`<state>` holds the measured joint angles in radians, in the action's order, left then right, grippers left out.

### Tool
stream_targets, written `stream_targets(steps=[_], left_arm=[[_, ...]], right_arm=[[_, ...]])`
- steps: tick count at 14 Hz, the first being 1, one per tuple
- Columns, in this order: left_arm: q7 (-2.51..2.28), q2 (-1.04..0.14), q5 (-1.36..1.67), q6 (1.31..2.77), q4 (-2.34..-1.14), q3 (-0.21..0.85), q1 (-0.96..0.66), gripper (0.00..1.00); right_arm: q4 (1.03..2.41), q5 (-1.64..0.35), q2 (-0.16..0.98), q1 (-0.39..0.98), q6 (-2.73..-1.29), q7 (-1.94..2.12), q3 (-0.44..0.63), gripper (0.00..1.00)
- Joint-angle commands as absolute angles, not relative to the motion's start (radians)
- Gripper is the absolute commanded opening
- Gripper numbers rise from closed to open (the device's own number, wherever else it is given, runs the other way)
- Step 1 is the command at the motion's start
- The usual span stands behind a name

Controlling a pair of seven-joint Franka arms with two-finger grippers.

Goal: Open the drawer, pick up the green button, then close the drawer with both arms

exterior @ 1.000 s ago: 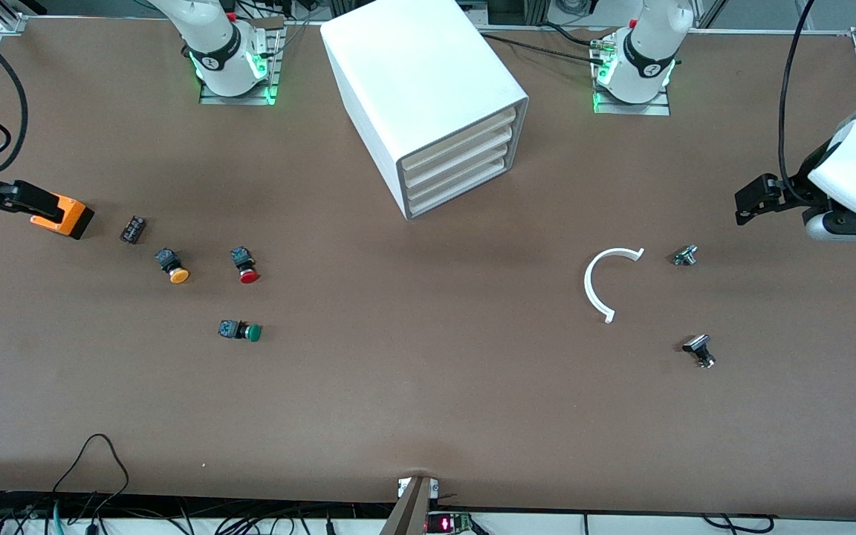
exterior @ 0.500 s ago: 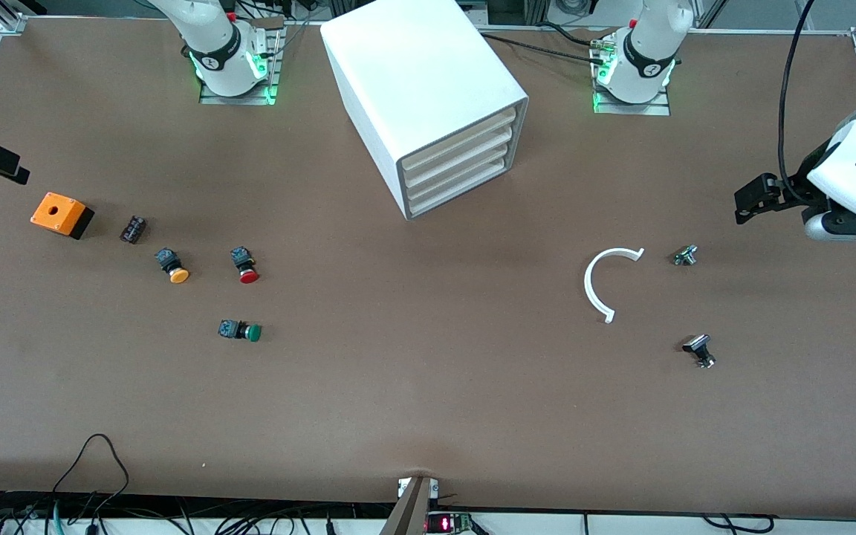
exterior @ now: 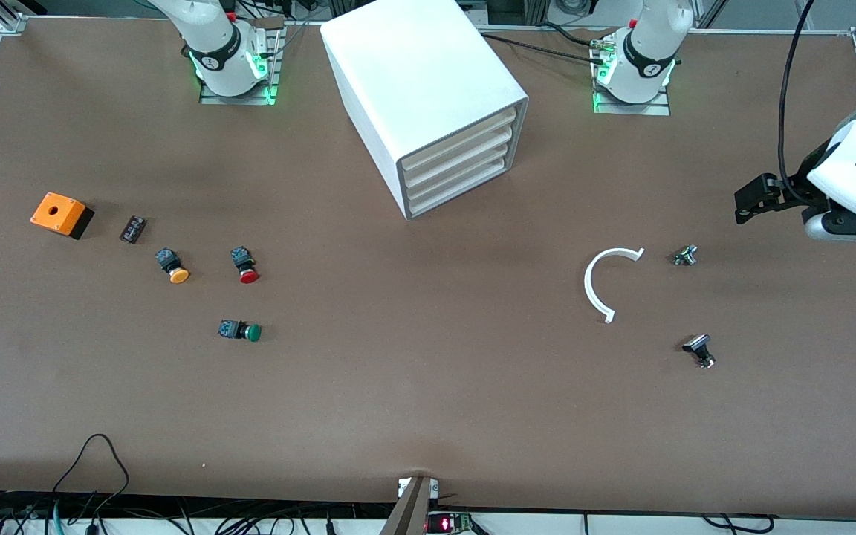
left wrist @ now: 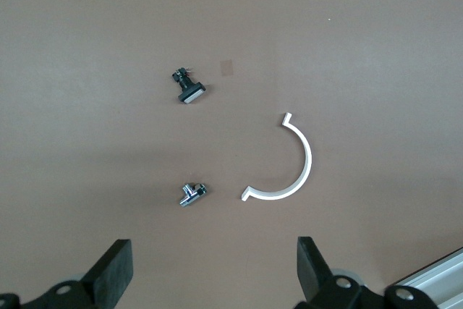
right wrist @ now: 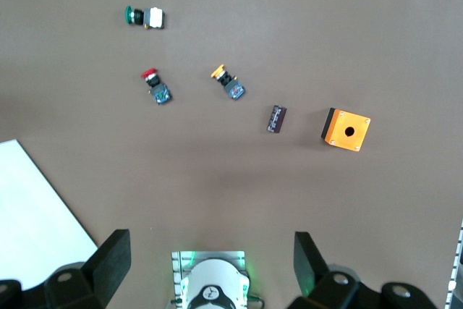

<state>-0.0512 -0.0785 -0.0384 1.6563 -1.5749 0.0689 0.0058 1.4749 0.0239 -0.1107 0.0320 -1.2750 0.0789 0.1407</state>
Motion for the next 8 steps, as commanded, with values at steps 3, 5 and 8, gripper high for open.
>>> stream_targets(steps=[3, 5, 8], left_arm=[[-0.044, -0.094, -0.054, 1.632, -1.543, 0.075, 0.012, 1.0], [-0.044, -0.094, -0.054, 1.632, -1.543, 0.075, 0.012, 1.0], [-0.043, -0.094, -0.055, 1.632, -1.543, 0.075, 0.011, 1.0]], right_arm=[[1.483, 0.014, -0.054, 0.025, -1.374, 0.147, 0.178, 1.0], [1.483, 0.011, -0.017, 0.025, -1.416, 0.149, 0.181, 1.0], [1.485, 0.011, 0.012, 0.032, -1.454, 0.149, 0.178, 1.0]])
